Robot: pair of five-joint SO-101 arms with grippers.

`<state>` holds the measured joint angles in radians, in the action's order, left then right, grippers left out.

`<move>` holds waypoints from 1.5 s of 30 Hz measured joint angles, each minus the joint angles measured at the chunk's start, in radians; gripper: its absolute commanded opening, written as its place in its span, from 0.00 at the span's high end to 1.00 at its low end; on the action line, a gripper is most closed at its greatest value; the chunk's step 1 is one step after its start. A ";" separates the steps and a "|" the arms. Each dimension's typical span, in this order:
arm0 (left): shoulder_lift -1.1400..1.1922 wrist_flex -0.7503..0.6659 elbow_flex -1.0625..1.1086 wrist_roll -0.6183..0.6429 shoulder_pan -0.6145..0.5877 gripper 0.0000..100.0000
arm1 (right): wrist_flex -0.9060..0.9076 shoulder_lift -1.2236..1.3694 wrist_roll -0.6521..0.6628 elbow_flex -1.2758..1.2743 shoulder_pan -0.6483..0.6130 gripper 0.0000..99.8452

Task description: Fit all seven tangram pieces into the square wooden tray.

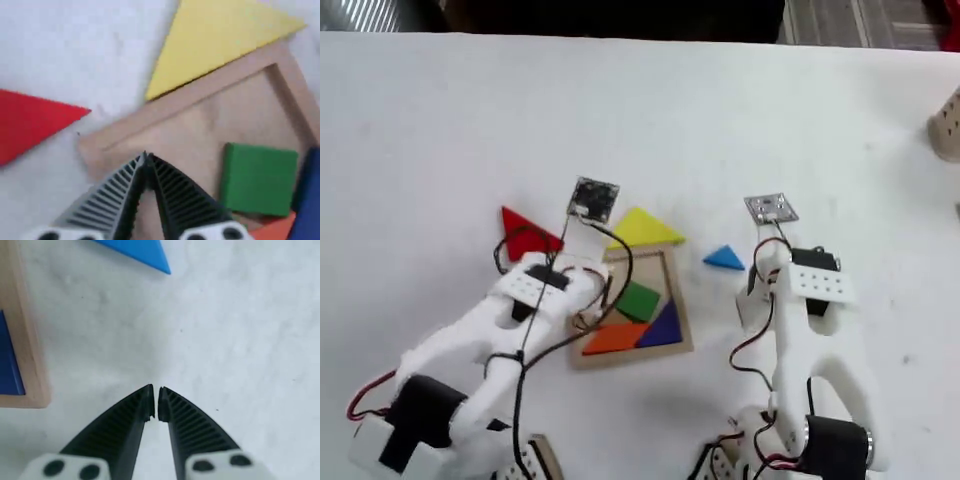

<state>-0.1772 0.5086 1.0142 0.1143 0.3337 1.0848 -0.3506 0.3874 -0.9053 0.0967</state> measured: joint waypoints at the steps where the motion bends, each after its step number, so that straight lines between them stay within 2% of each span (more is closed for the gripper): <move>1: -0.005 0.037 -0.009 -0.008 0.002 0.98 | 0.000 0.000 0.000 0.000 0.000 0.98; 7: -0.081 0.218 -0.011 -0.021 0.025 0.98 | -0.032 0.000 0.000 -0.012 -0.002 0.98; 10: -0.152 0.241 0.038 -0.021 0.038 0.98 | -0.035 0.000 0.000 -0.014 -0.005 0.98; 14: -0.221 0.252 0.115 -0.021 0.121 0.98 | -0.035 0.000 0.000 -0.015 -0.015 0.98; 21: -0.244 0.129 0.160 -0.021 0.190 0.98 | -0.035 0.000 0.000 -0.015 -0.014 0.98; 26: -0.244 0.068 0.161 0.049 0.196 0.98 | -0.035 0.000 0.000 -0.015 -0.017 0.98; 33: -0.244 0.044 0.161 0.058 0.196 0.98 | -0.035 0.000 0.000 -0.015 -0.017 0.98; 45: -0.244 -0.100 0.161 0.064 0.196 0.98 | -0.035 0.000 0.000 -0.015 -0.017 0.98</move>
<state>-0.4212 0.4089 1.1753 0.1788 0.5301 1.0495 -0.3506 0.3874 -0.9206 0.0798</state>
